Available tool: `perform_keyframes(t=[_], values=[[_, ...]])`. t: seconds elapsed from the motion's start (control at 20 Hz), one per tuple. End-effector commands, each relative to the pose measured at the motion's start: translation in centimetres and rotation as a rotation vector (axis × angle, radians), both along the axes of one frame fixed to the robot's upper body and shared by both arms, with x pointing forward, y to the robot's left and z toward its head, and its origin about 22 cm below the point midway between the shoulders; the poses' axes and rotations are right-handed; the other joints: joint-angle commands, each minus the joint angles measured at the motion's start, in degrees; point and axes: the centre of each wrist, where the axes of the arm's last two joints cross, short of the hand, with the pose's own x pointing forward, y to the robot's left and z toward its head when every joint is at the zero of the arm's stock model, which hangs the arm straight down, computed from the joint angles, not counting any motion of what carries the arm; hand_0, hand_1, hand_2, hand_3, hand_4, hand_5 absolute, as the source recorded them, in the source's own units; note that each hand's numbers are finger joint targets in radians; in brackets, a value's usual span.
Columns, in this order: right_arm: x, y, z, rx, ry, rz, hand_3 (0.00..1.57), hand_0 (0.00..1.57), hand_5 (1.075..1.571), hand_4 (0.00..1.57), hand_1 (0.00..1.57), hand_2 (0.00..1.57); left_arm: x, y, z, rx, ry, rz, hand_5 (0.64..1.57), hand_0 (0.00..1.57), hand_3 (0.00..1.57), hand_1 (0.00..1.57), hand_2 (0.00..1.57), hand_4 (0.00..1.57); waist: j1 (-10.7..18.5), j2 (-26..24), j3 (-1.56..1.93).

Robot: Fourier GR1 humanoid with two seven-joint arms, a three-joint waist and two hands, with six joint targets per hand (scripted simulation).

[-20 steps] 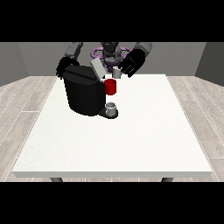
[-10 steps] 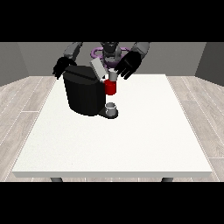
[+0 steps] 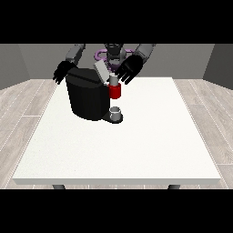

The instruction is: Insert the coffee pod into the coffee machine and close the lid

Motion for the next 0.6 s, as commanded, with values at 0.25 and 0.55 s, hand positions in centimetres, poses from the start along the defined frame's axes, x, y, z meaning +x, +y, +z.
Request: perform_keyframes(t=[0.25,0.55], values=[[-0.5,0.2,0.6,0.019,-0.002,0.001,0.0,0.0,1.571,0.51,0.0,0.0,0.1,0.8,-1.0,0.001,0.021,0.021,1.571,1.2,1.21,1.2,1.28,0.52,-1.46,0.03,-0.01],[-0.1,0.0,0.3,0.01,-0.002,0.0,0.0,0.0,1.571,0.46,0.0,0.0,0.2,-0.7,-1.2,0.017,0.016,0.003,1.571,1.21,1.19,1.21,1.26,0.49,-0.14,1.12,-0.01]])
